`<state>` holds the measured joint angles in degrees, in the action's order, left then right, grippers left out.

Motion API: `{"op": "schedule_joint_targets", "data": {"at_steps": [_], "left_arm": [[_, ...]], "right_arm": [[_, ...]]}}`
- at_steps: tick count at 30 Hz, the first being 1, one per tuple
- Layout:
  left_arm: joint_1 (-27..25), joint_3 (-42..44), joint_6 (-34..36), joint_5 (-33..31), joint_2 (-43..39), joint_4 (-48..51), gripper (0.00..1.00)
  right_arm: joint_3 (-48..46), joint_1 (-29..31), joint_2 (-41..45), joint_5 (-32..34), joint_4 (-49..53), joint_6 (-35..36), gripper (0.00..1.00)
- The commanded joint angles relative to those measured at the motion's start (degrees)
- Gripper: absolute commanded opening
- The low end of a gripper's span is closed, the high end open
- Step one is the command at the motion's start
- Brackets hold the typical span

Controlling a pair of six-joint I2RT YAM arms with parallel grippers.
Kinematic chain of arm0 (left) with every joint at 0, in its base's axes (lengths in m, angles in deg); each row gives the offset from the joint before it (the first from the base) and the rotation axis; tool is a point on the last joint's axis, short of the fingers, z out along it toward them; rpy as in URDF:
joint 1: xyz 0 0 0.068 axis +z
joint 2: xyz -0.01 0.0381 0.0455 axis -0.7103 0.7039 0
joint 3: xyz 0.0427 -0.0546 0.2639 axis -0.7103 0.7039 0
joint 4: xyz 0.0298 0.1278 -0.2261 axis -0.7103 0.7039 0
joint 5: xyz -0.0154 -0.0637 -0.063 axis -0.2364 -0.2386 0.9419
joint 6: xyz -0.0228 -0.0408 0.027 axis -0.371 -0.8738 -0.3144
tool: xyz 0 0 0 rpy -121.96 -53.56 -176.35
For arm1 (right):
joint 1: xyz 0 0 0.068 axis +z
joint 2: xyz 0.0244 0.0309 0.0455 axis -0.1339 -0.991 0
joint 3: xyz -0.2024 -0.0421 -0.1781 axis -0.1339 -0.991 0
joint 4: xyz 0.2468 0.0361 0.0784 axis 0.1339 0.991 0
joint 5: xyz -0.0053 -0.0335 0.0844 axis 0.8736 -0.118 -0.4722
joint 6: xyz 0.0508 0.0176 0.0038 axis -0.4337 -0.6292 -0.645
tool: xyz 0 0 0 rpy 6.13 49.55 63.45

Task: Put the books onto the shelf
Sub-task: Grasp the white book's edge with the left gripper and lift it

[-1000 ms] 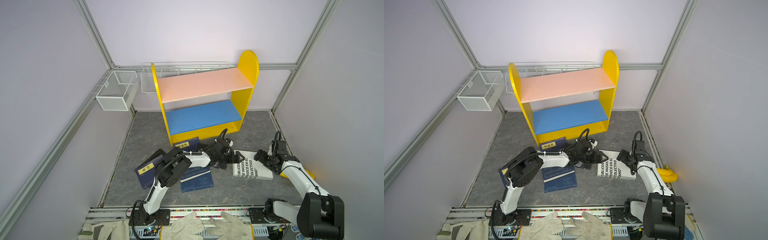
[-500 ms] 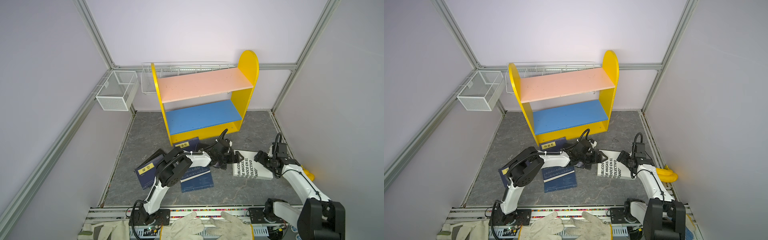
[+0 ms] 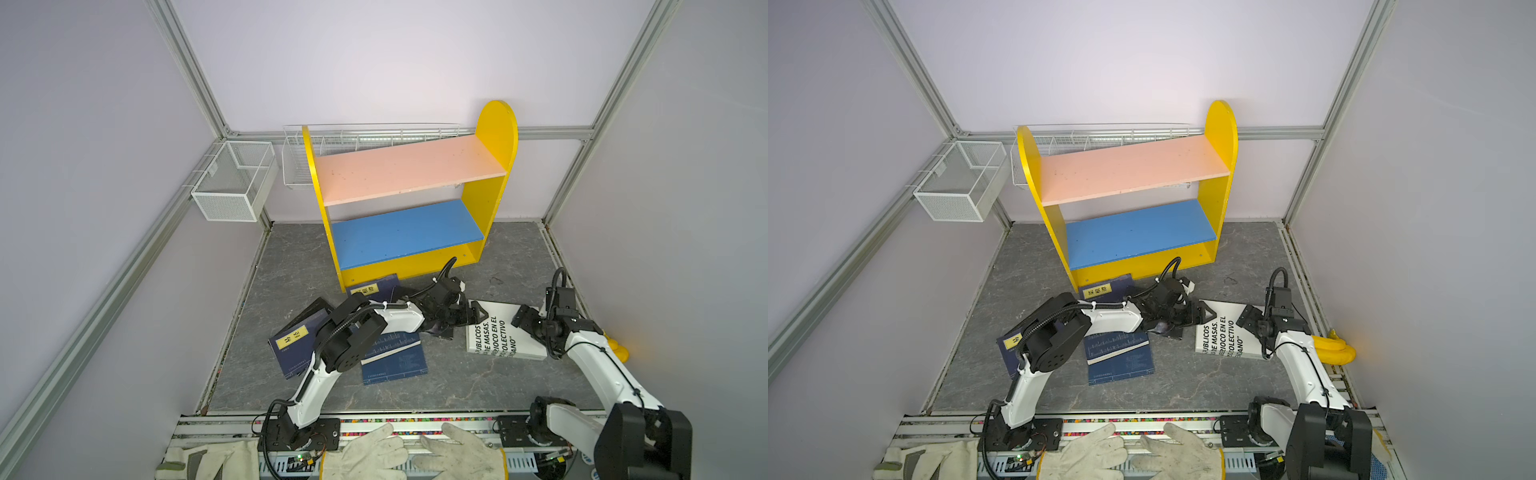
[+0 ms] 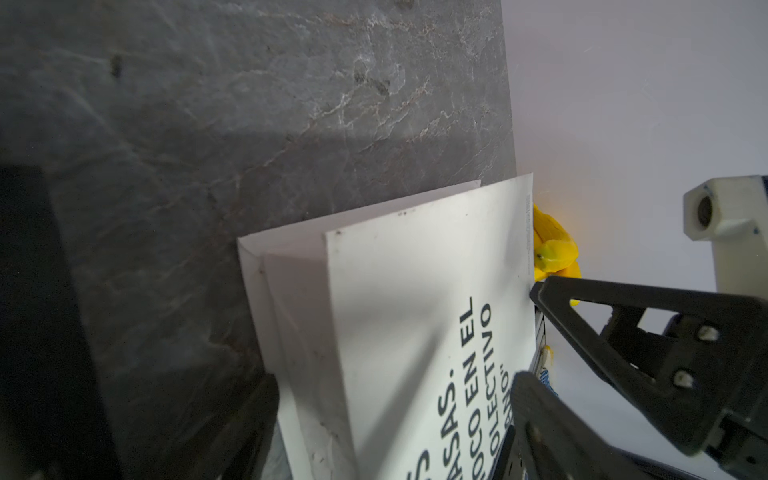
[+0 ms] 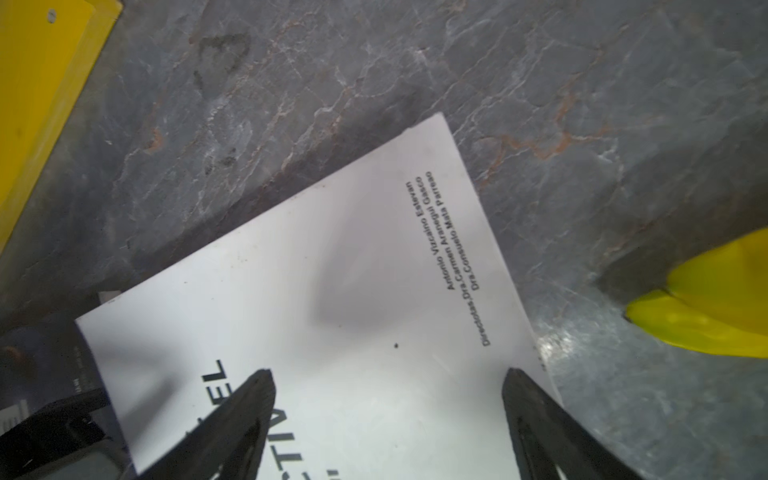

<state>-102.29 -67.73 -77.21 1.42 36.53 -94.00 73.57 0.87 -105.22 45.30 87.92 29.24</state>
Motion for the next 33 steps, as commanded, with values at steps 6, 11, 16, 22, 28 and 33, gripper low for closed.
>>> {"op": "schedule_joint_targets", "data": {"at_steps": [6, 11, 16, 22, 28, 33], "left_arm": [[-0.4, 0.2, -1.2, -1.3, -0.8, 0.7, 0.88], [-0.5, 0.3, -1.1, -1.3, -2.2, 1.1, 0.87], [-0.6, 0.4, -0.6, -1.0, -4.1, 1.1, 0.79], [-0.6, 0.1, 1.3, -2.6, -7.1, 4.0, 0.71], [-0.7, 0.1, 2.8, -3.4, -9.1, 6.2, 0.52], [-0.8, -0.4, 4.2, -5.0, -10.8, 9.2, 0.29]], "right_arm": [[1.8, -4.8, -4.4, -1.0, 1.7, 1.1, 0.89], [1.7, -5.0, -7.7, -6.1, -0.7, 1.8, 0.89], [0.7, -4.9, -7.9, -10.8, -2.7, 1.6, 0.89], [-1.2, -5.0, -8.6, -14.9, -5.0, 0.4, 0.90], [-1.8, -4.9, -9.3, -17.7, -6.9, -0.2, 0.91], [-1.8, -4.8, -10.2, -19.9, -8.6, -1.0, 0.91]]}}
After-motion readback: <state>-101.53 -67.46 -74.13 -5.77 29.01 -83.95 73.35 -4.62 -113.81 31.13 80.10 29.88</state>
